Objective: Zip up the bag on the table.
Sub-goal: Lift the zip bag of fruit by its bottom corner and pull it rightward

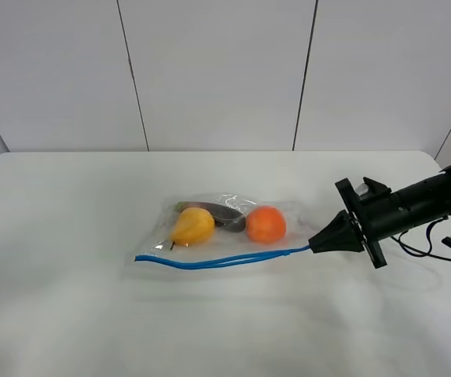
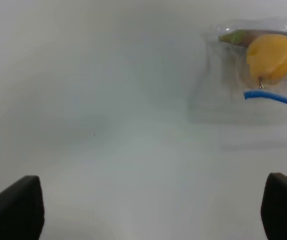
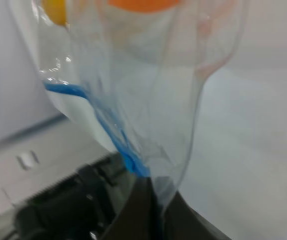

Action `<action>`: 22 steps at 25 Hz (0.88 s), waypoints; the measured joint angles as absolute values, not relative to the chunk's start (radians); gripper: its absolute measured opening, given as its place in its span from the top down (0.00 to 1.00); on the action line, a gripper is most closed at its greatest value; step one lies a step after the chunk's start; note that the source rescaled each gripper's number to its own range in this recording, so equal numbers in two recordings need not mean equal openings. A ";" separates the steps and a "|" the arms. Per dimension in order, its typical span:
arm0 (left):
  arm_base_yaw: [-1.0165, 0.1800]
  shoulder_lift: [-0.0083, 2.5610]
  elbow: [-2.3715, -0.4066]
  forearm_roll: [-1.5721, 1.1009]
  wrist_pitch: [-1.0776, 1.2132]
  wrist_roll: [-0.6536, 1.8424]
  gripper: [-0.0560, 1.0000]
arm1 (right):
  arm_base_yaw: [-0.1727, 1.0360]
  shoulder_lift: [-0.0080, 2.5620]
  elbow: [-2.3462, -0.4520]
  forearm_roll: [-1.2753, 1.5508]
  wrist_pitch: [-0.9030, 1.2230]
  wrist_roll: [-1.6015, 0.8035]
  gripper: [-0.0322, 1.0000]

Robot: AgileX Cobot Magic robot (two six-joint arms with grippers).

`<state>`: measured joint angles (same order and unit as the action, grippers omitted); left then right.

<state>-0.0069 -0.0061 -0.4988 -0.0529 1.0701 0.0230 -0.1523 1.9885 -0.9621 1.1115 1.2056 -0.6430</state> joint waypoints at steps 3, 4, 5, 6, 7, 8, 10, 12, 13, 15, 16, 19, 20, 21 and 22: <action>-0.007 -0.006 -0.499 -0.053 1.070 0.023 0.00 | -0.135 1.988 -0.969 1.150 1.206 -0.647 0.97; -0.007 -0.006 -0.499 -0.053 1.070 0.023 0.00 | -0.117 1.988 -0.976 1.155 1.206 -0.647 0.97; -0.007 -0.006 -0.499 -0.053 1.070 0.023 0.00 | -0.098 1.984 -0.985 1.159 1.206 -0.647 0.97; -0.007 -0.006 -0.499 -0.053 1.070 0.023 0.00 | -0.072 1.983 -0.995 1.166 1.206 -0.647 0.97; -0.007 -0.006 -0.499 -0.053 1.070 0.023 0.00 | -0.044 1.979 -1.009 1.180 1.206 -0.647 0.97; -0.007 -0.006 -0.499 -0.053 1.070 0.023 0.00 | -0.022 1.976 -1.026 1.200 1.206 -0.647 0.97; -0.007 -0.006 -0.499 -0.053 1.070 0.023 0.00 | 0.025 1.974 -1.064 1.234 1.206 -0.642 0.97; -0.007 -0.006 -0.499 -0.053 1.070 0.023 0.00 | 0.057 1.974 -1.108 1.258 1.207 -0.630 0.97; -0.007 -0.006 -0.499 -0.053 1.070 0.023 0.00 | 0.071 1.974 -1.125 1.263 1.207 -0.623 0.97; -0.007 -0.006 -0.499 -0.053 1.070 0.023 0.00 | 0.090 1.974 -1.159 1.264 1.207 -0.614 0.97; -0.007 -0.006 -0.499 -0.053 1.070 0.023 0.00 | 0.094 1.974 -1.170 1.264 1.207 -0.608 0.97; -0.007 -0.006 -0.499 -0.053 1.070 0.023 0.00 | 0.098 1.974 -1.178 1.260 1.207 -0.597 0.97; -0.007 -0.006 -0.499 -0.053 1.070 0.023 0.00 | 0.098 1.974 -1.178 1.255 1.207 -0.594 0.97; -0.007 -0.006 -0.499 -0.053 1.070 0.023 0.00 | 0.098 1.974 -1.178 1.249 1.207 -0.594 0.97; -0.007 -0.006 -0.499 -0.053 1.070 0.023 0.00 | 0.098 1.974 -1.178 1.243 1.207 -0.594 0.97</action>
